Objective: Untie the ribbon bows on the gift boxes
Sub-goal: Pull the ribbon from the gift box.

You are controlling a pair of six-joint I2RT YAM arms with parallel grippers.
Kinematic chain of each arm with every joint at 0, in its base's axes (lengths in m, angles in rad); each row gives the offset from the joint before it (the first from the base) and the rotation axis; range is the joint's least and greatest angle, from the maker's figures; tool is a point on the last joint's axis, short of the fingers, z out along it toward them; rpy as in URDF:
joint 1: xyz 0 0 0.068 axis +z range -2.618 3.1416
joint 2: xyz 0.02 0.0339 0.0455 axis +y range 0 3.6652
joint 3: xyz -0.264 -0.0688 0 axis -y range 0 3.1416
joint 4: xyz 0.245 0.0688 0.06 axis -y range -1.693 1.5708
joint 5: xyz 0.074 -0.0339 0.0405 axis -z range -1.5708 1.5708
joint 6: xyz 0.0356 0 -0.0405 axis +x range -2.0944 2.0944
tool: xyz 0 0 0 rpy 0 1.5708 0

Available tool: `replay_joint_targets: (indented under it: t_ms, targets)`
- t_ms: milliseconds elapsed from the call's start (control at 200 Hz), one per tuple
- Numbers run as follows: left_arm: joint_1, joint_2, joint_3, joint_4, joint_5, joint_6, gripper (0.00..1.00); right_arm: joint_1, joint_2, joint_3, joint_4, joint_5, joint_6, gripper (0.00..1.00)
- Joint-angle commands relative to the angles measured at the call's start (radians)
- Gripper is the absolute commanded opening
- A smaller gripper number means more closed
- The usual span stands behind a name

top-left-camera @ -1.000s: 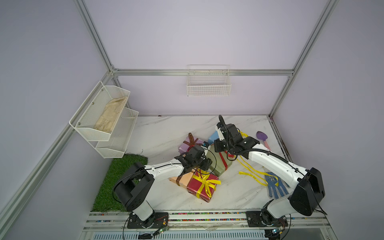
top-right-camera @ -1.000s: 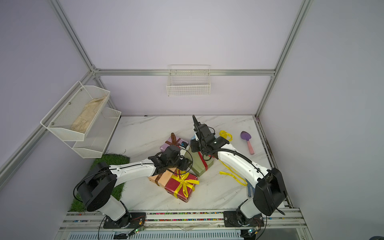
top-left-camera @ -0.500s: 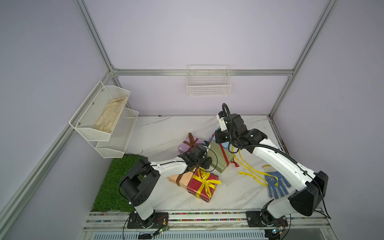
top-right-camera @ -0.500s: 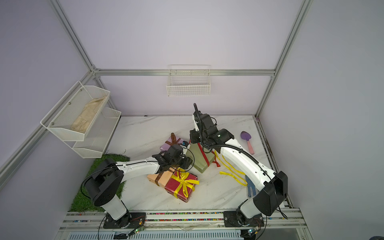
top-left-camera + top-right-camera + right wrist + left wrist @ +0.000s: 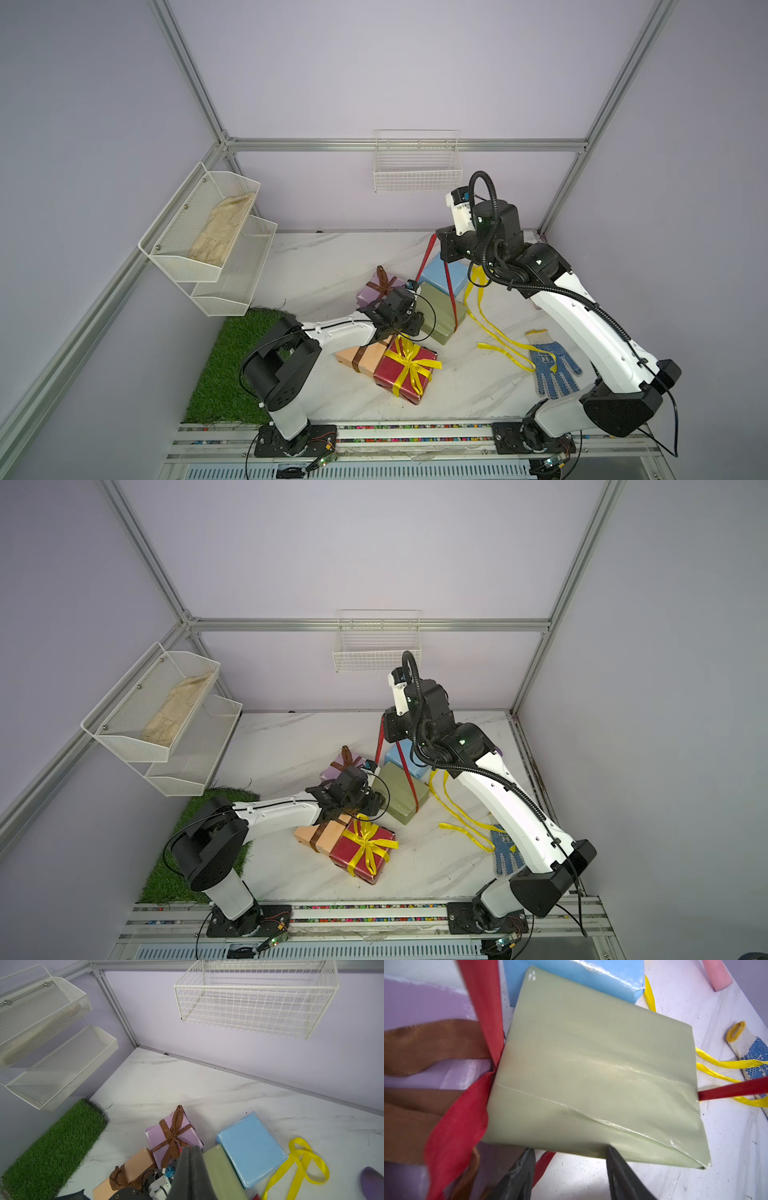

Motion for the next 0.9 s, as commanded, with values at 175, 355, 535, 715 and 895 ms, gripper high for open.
replay_joint_targets:
  t_ms: [175,355,535,715,895]
  targets:
    - [-0.002,0.016,0.065,-0.010,-0.018,-0.004,0.56,0.007,-0.013,0.173,0.012,0.031,-0.103,0.00]
    - [-0.002,0.000,0.070,-0.028,-0.021,0.003,0.56,0.007,-0.012,0.225,0.011,0.036,-0.128,0.00]
    - [-0.002,-0.030,0.091,-0.062,-0.013,0.016,0.54,0.007,-0.014,0.252,0.012,0.019,-0.136,0.00]
    - [-0.009,-0.088,0.112,-0.066,0.038,0.041,0.48,0.007,-0.016,0.207,0.018,0.004,-0.132,0.00]
    - [-0.025,-0.144,0.119,-0.059,0.062,0.064,0.45,0.007,-0.016,0.159,0.035,-0.003,-0.122,0.00]
